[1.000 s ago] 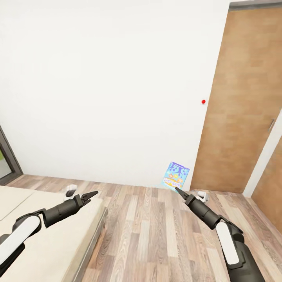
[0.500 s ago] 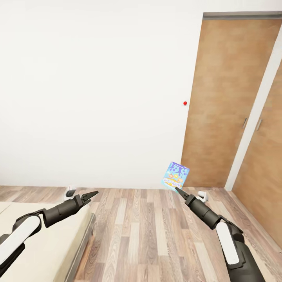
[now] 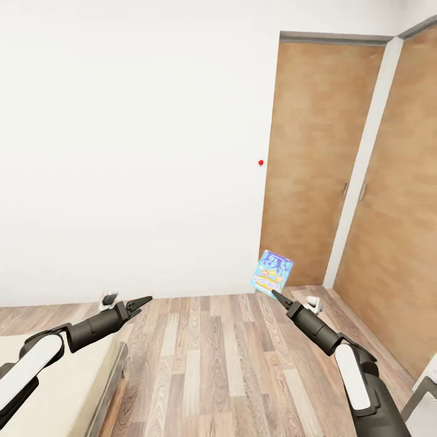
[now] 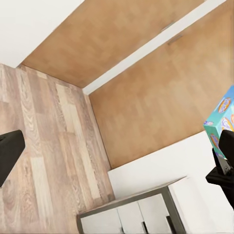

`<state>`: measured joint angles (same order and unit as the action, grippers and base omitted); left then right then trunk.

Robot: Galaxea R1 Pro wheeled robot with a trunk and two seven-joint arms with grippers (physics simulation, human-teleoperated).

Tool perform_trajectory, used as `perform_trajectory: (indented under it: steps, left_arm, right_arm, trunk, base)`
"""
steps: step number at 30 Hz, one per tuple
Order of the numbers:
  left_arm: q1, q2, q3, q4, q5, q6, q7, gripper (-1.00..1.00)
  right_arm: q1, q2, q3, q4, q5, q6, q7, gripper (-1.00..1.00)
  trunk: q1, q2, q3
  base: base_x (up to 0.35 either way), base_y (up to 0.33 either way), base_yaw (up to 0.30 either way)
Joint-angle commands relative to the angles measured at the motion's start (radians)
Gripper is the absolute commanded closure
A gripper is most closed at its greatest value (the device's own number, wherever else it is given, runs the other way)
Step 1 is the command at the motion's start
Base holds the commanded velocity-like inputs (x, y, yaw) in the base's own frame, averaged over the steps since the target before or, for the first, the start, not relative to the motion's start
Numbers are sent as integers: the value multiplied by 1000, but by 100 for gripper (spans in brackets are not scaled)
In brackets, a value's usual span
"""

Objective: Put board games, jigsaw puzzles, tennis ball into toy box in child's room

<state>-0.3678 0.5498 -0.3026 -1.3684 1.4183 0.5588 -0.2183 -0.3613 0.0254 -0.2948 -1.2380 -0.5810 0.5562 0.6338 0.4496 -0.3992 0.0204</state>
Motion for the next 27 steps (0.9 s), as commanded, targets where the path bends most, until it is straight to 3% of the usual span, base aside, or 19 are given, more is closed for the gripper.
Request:
perform_trajectory:
  steps: [1, 27]
  left_arm:
    - [0, 1, -1, 0, 5, 2, -1, -100]
    - [0, 1, 0, 0, 5, 2, -2, -100]
  right_arm:
    - [-1, 1, -3, 0, -8, 8, 2, 100]
    - [-1, 2, -2, 0, -2, 7, 1, 100]
  trunk:
    - [0, -1, 1]
    - [0, -1, 27]
  base:
    - [0, 0, -247]
    - [0, 0, -244]
